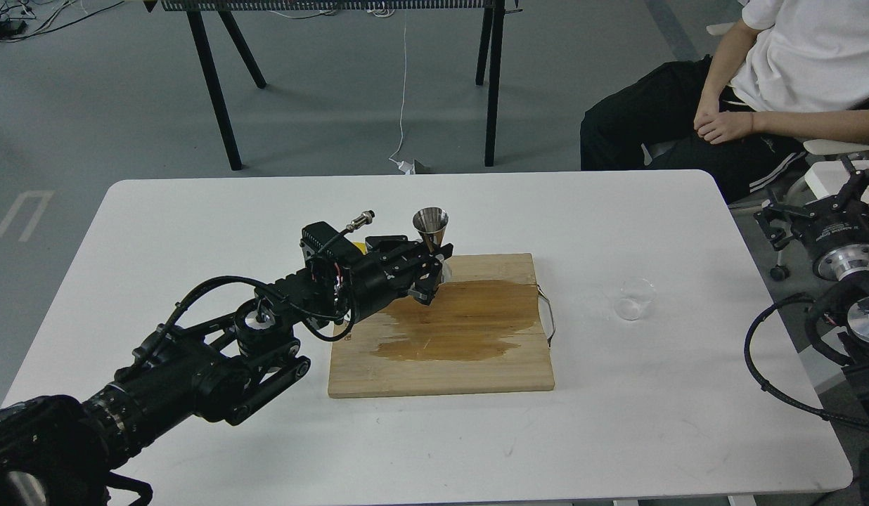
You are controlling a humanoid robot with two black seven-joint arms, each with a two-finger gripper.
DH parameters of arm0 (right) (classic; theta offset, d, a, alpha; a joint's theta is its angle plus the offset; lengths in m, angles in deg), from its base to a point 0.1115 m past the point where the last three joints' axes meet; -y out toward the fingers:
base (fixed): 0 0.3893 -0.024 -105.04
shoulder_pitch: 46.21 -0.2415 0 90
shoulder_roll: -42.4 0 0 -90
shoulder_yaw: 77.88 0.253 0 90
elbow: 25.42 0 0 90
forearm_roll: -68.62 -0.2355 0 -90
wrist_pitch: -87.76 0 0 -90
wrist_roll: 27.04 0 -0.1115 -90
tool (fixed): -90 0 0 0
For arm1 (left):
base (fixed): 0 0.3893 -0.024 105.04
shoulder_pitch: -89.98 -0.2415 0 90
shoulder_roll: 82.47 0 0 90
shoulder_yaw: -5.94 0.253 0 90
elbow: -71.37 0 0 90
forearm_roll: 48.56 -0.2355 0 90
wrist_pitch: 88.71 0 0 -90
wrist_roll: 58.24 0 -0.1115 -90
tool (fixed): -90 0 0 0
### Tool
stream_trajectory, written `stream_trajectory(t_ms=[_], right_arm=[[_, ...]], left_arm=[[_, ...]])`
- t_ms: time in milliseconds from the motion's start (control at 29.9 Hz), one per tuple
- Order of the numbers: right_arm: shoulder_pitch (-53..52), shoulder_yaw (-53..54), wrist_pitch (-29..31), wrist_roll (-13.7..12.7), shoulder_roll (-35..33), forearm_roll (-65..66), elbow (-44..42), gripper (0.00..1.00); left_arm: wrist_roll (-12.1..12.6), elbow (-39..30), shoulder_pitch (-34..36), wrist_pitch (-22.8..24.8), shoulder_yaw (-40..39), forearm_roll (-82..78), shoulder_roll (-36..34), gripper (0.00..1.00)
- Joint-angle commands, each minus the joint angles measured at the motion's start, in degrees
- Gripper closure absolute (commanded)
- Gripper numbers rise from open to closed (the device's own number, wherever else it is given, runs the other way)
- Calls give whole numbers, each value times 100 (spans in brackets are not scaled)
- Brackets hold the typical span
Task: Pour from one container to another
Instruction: 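Lower the jigger onto the board center and open the left gripper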
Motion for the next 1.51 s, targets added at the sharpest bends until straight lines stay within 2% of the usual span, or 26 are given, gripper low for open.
stream_trajectory(t_ms=[0, 301, 736, 937, 1071, 1238, 1472], right_arm=[[0, -1, 0, 0, -2, -6, 17, 0], [-9, 8, 0, 18, 7, -6, 17, 0], [-9, 8, 0, 18, 7, -6, 17, 0], [-9, 8, 0, 18, 7, -6, 17, 0], [-9, 8, 0, 18, 7, -6, 17, 0], [-9, 8, 0, 18, 7, -6, 17, 0], [-9, 8, 0, 18, 7, 3, 17, 0]], left_arm=[[23, 172, 23, 0, 188, 1, 158, 94], [261, 452, -39, 0, 444, 1, 510, 94], [322, 594, 5, 0, 708, 1, 616, 87], [348, 594, 14, 0, 699, 1, 616, 67], [533, 594, -12, 0, 708, 1, 616, 66], [542, 594, 5, 0, 699, 1, 616, 64], [525, 453, -91, -35, 716, 1, 633, 37]])
